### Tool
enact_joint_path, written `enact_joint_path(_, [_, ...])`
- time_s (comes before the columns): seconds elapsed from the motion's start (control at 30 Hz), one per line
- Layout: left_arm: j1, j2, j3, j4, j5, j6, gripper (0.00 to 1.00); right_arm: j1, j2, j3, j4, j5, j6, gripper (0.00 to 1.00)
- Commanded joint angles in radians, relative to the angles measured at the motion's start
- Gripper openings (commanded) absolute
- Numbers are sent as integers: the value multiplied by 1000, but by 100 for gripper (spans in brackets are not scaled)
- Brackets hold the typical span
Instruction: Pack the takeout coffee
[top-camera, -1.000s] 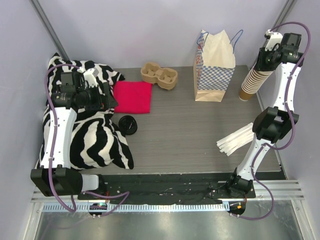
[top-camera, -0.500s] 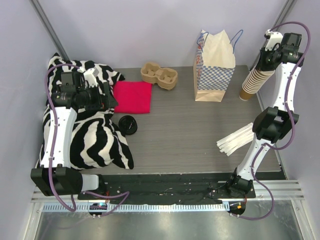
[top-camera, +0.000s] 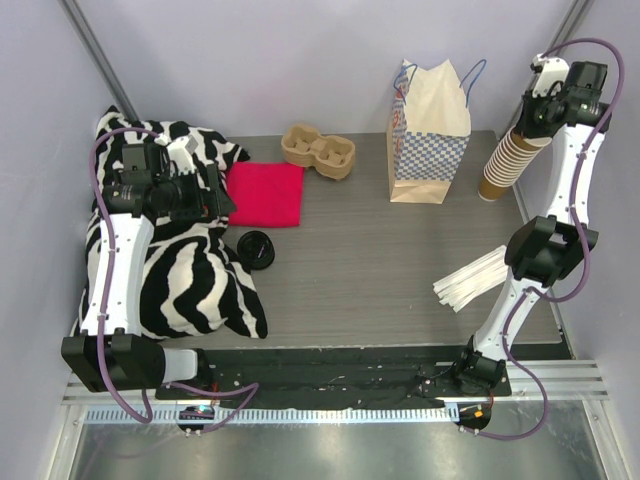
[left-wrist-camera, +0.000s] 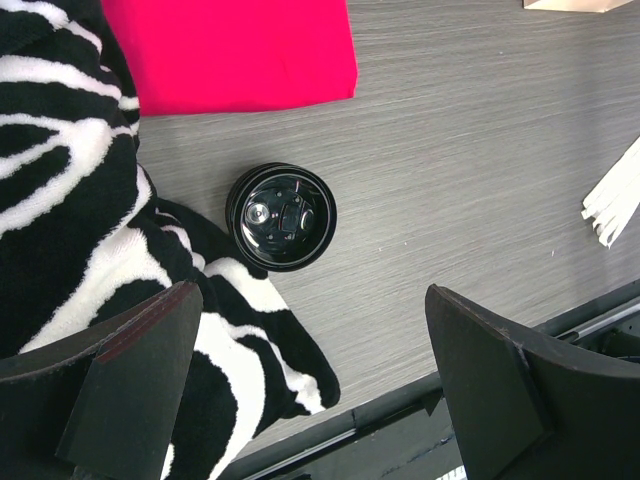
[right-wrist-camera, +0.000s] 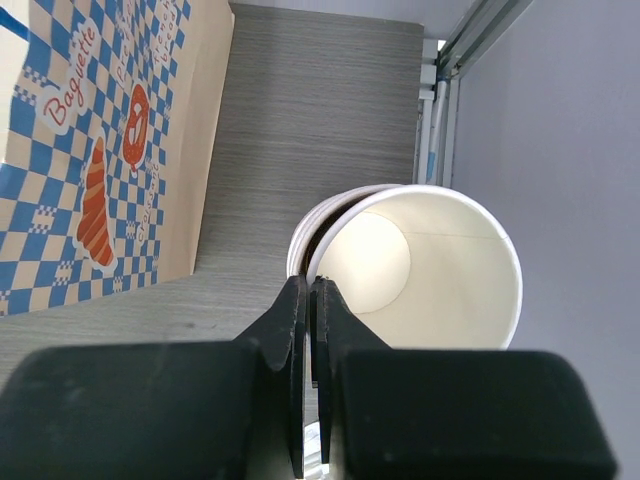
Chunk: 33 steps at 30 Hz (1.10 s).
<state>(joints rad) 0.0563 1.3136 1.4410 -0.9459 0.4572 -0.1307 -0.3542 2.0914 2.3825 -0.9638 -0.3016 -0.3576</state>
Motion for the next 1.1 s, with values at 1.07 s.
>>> enact_joint_path(1.07, [53, 18, 42, -56, 70, 63, 100, 479, -660, -365, -167, -198, -76, 1])
